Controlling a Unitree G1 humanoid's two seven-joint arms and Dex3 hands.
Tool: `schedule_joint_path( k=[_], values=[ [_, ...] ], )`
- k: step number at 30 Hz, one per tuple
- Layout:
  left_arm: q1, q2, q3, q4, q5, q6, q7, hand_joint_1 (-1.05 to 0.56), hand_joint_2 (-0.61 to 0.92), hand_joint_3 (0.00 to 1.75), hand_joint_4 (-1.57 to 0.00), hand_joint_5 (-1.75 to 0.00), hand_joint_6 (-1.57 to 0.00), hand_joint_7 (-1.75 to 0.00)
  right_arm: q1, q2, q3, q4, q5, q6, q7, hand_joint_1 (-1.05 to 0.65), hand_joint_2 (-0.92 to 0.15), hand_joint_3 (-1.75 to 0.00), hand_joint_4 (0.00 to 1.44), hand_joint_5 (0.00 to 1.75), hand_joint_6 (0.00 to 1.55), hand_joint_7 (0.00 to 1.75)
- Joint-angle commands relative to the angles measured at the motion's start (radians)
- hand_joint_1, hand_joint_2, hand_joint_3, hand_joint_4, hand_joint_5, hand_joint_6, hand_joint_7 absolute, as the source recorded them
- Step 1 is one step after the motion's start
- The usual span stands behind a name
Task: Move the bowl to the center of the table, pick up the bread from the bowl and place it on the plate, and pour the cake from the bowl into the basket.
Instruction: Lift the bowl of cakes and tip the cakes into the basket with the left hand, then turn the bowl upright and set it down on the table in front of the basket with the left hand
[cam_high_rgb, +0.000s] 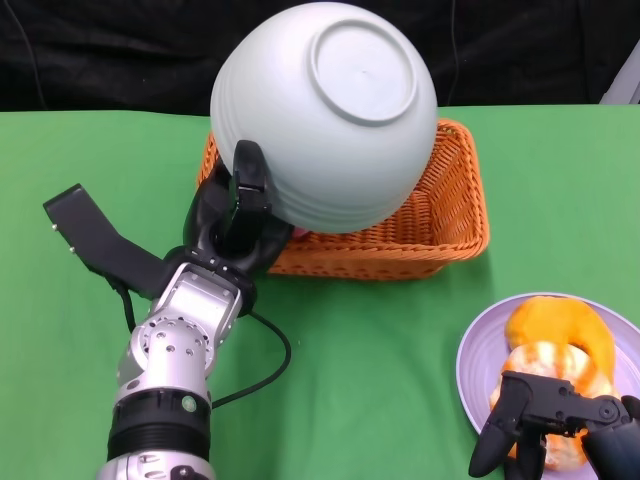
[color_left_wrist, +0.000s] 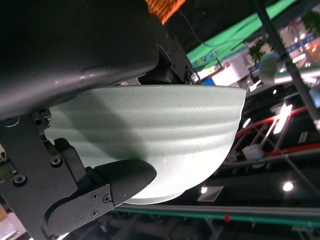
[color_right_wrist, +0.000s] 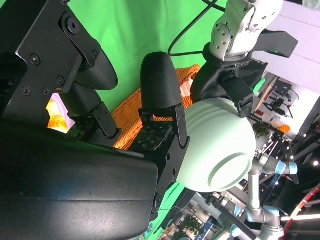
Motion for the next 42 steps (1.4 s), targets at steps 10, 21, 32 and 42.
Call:
schedule_joint_path(
  k=[10, 21, 32, 42],
  values=[
    [0.172, 0.13, -0.188, -0.323, 0.235, -0.084, -0.134, -0.25, 0.33, 1.63, -1.06, -1.75, -0.88, -1.75, 0.005, -0.018, 0.0, -0.013, -0.001, -0.039, 0.012, 0.15, -0.07, -1.73, 0.97, 1.74, 0.88, 1.39],
    [0.331, 0.32, -0.369, -0.451, 0.639, -0.545, -0.239, -0.12, 0.3, 1.55, -1.05, -1.75, -0.92, -1.68, -0.011, -0.003, -0.001, -0.003, 0.01, -0.059, -0.001, 0.1, -0.07, -1.75, 0.97, 1.75, 0.88, 1.41],
    [0.384, 0.479, -0.43, -0.378, 0.932, -1.055, -0.19, -0.04, 0.23, 1.65, -1.02, -1.75, -0.86, -1.74, -0.013, -0.002, -0.003, 0.005, 0.01, -0.078, -0.014, 0.1, -0.08, -1.75, 0.94, 1.74, 0.87, 1.44],
    [0.351, 0.648, -0.444, -0.263, 1.655, -1.412, 0.256, -0.13, 0.28, 1.23, -1.0, -1.75, -0.75, -1.75, -0.009, 0.029, -0.003, 0.016, 0.007, -0.119, -0.064, 0.07, -0.1, -1.75, 0.89, 1.72, 0.87, 1.47]
  ],
)
